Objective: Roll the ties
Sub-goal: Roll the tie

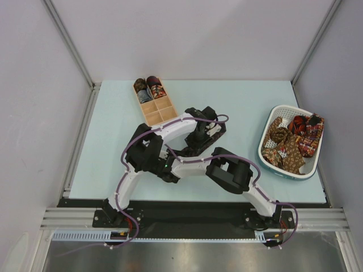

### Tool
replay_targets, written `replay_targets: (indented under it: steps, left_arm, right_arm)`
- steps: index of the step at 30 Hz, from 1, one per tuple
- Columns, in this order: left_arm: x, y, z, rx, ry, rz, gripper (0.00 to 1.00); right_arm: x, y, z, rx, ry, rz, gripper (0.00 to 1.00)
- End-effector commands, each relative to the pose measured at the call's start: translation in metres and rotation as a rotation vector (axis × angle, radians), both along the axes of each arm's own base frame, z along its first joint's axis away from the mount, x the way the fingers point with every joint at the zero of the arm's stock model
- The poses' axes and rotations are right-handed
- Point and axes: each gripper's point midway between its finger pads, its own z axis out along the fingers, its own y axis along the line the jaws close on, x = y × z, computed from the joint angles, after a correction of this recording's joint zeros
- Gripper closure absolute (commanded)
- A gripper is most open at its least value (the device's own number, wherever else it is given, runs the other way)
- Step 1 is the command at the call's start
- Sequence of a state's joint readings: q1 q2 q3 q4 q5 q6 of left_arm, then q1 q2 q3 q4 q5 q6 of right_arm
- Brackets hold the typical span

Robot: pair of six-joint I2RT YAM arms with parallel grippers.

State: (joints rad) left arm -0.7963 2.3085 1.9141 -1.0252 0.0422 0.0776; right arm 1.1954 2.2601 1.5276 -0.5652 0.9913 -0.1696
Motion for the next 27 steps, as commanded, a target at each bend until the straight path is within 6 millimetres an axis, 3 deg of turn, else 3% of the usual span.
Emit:
replay_targets:
  steps: [1, 6, 14, 15, 16, 17, 18, 19, 22, 23, 26, 27]
  left_arm:
    - [-0.034, -0.004, 0.029, -0.027, 0.103, -0.001, 0.49]
    - [-0.008, -0.012, 0.060, -0.126, 0.010, 0.043, 0.30]
    - [0.036, -0.013, 0.135, -0.312, -0.183, 0.147, 0.18]
    - [0.047, -0.009, 0.139, -0.339, -0.211, 0.175, 0.14]
    - [0.051, -0.005, 0.158, -0.375, -0.250, 0.198, 0.08]
    - [0.053, 0.002, 0.157, -0.380, -0.256, 0.248, 0.06]
    - [0.070, 0.010, 0.166, -0.418, -0.305, 0.297, 0.00]
    - [0.073, 0.018, 0.189, -0.464, -0.355, 0.330, 0.00]
    - [0.087, 0.044, 0.193, -0.546, -0.391, 0.448, 0.00]
    - [0.086, 0.051, 0.208, -0.592, -0.412, 0.489, 0.00]
    - [0.091, 0.089, 0.201, -0.631, -0.435, 0.609, 0.00]
    - [0.095, 0.092, 0.206, -0.661, -0.463, 0.629, 0.00]
  right_arm:
    - [-0.006, -0.006, -0.044, 0.103, 0.170, -0.027, 0.70]
    - [-0.006, -0.003, -0.037, 0.194, 0.182, -0.017, 0.71]
    - [-0.005, 0.002, -0.023, 0.244, 0.182, 0.004, 0.71]
    - [-0.005, 0.004, -0.021, 0.258, 0.190, 0.008, 0.71]
    - [-0.005, 0.005, -0.019, 0.271, 0.194, 0.009, 0.71]
    - [-0.005, 0.006, -0.016, 0.282, 0.197, 0.009, 0.71]
    - [-0.006, 0.008, -0.016, 0.297, 0.212, 0.013, 0.71]
    - [-0.005, 0.009, -0.011, 0.317, 0.217, 0.013, 0.71]
    - [-0.004, 0.011, -0.003, 0.376, 0.244, 0.012, 0.71]
    - [-0.004, 0.012, 0.000, 0.395, 0.254, 0.013, 0.71]
    - [-0.003, 0.012, 0.006, 0.474, 0.297, 0.009, 0.71]
    - [-0.004, 0.016, 0.007, 0.515, 0.322, 0.014, 0.71]
